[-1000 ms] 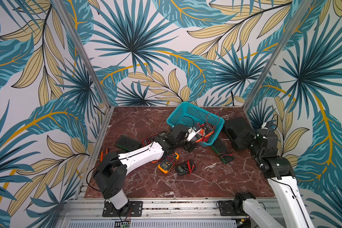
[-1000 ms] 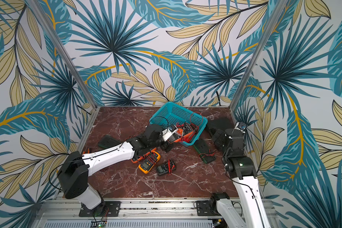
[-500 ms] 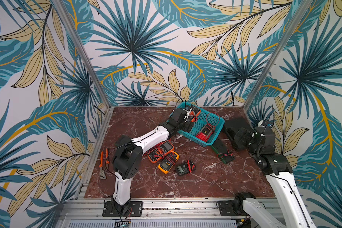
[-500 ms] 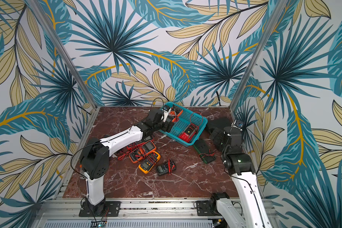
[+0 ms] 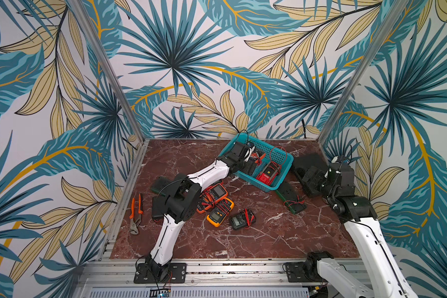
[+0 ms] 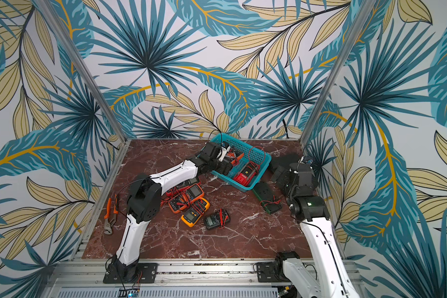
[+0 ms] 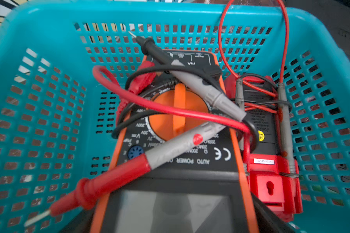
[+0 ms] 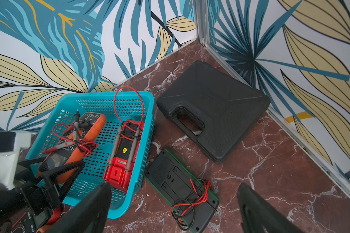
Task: Put the multimeter into the basket
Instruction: Place the multimeter in the basket.
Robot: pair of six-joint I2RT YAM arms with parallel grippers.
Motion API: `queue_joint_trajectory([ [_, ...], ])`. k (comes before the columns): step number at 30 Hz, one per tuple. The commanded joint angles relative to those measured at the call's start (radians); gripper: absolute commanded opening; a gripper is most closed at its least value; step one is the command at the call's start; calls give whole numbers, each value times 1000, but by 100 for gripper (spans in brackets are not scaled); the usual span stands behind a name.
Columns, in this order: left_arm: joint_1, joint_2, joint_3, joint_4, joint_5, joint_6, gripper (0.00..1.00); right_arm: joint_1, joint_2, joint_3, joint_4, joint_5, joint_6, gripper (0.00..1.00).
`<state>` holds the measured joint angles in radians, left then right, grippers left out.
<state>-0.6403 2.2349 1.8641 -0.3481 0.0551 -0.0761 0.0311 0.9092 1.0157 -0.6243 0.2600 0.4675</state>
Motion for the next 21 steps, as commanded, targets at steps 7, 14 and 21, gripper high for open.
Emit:
queue_joint_trajectory([
  [7, 13, 58, 166, -38, 14, 21, 0, -5, 6, -9, 24, -11, 20, 99],
  [14, 13, 116, 241, -111, 63, 68, 12, -4, 23, -2, 20, -9, 21, 99],
  [21, 13, 146, 270, -158, 130, 86, 43, -4, 40, 1, 21, -20, 31, 100],
])
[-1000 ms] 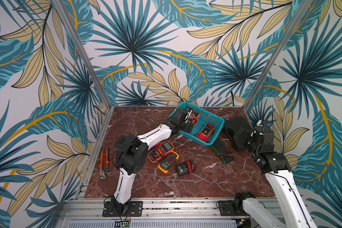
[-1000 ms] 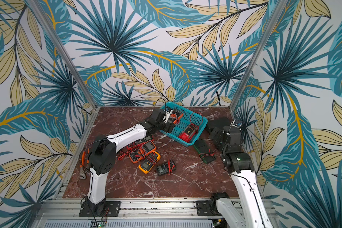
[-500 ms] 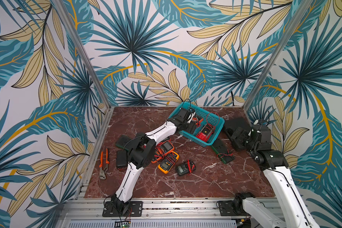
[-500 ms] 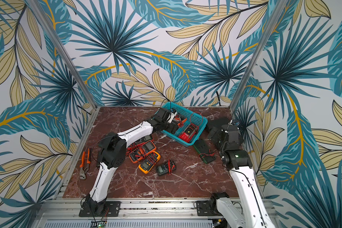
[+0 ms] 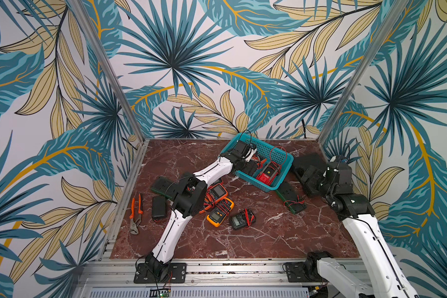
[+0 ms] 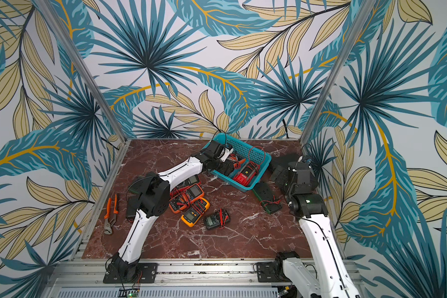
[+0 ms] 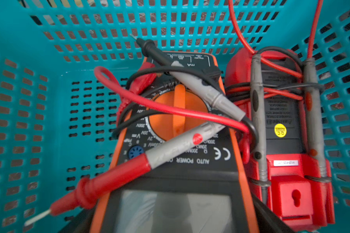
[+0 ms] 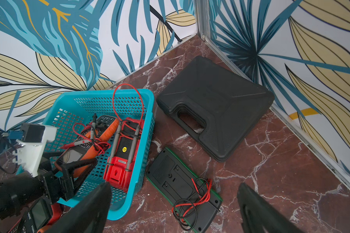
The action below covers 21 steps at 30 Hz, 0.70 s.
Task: Put the multimeter into the basket
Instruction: Place the multimeter in the basket.
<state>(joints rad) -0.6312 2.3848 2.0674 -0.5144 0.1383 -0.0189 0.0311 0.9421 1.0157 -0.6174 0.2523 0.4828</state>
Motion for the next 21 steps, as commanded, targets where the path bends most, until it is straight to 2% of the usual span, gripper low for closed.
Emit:
queue_joint_trajectory([
  [1, 4, -4, 72, 3, 45, 30, 48, -5, 10, 1, 12, -15, 17, 100],
  [4, 5, 25, 76, -2, 35, 31, 65, -5, 12, 3, 8, -16, 17, 99],
  [9, 4, 29, 75, -4, 37, 28, 79, -5, 17, 7, -1, -8, 17, 100],
  [14, 4, 22, 72, -10, 49, 21, 100, -5, 41, 19, -23, -6, 19, 99],
  [21, 4, -40, 40, 7, 60, 5, 100, -5, 102, 29, -57, -36, 13, 100],
])
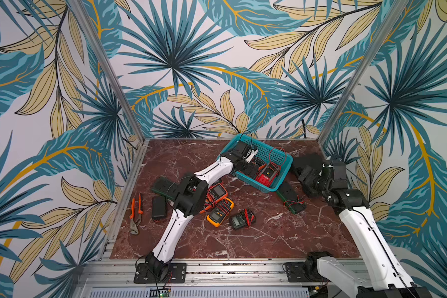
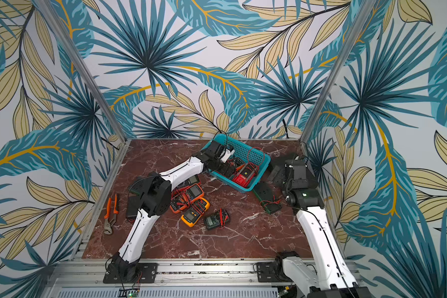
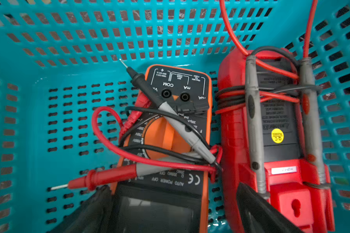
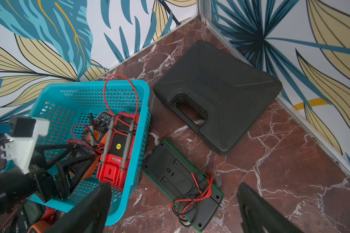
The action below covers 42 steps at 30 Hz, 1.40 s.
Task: Put the multimeter into the basket
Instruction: Place the multimeter in the basket.
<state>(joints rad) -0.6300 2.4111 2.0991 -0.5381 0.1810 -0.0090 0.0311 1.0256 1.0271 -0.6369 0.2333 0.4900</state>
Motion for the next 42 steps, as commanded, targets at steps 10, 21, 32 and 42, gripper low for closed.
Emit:
queue_joint_trajectory([
  [10, 7, -228, -155, 127, -95, -118, 100, -7, 137, -3, -112, -101, -40, 97],
  [21, 105, -183, -114, 60, -185, -345, 71, -38, 272, -29, -119, -189, -87, 94],
  [32, 94, 50, 170, -149, -267, -298, 49, -80, 421, 20, -72, -262, -106, 92],
  [42, 69, 114, 233, -215, -178, -239, 43, -91, 530, 22, -41, -286, -117, 89],
])
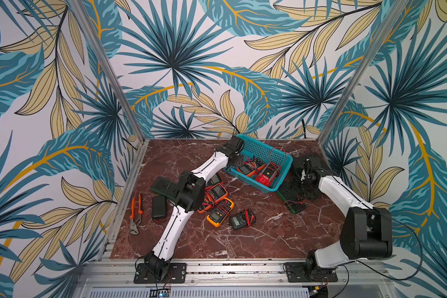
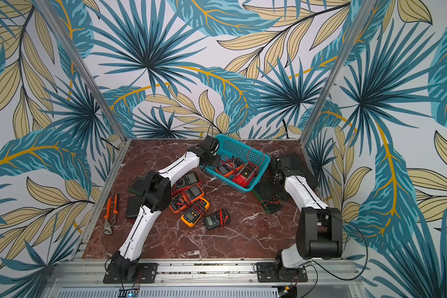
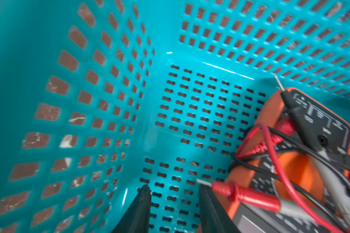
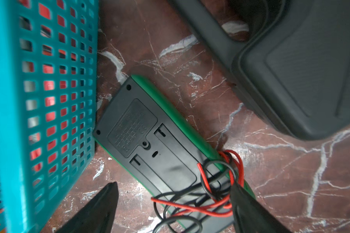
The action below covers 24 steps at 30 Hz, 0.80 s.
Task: Put the multimeter into the basket
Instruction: Place the multimeter in the basket, then pick up the multimeter from the center of the board.
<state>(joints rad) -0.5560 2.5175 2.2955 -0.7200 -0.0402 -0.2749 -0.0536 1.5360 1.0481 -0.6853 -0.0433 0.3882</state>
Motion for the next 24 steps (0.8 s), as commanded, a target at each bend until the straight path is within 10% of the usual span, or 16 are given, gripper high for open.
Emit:
queue_joint_trajectory([
  [1, -8, 8, 36, -33, 54, 29, 43, -8, 29, -1, 7, -6, -17, 89],
  [24, -15, -340, -311, 196, 15, 22, 57, 12, -50, -103, -20, -201, 26, 86],
])
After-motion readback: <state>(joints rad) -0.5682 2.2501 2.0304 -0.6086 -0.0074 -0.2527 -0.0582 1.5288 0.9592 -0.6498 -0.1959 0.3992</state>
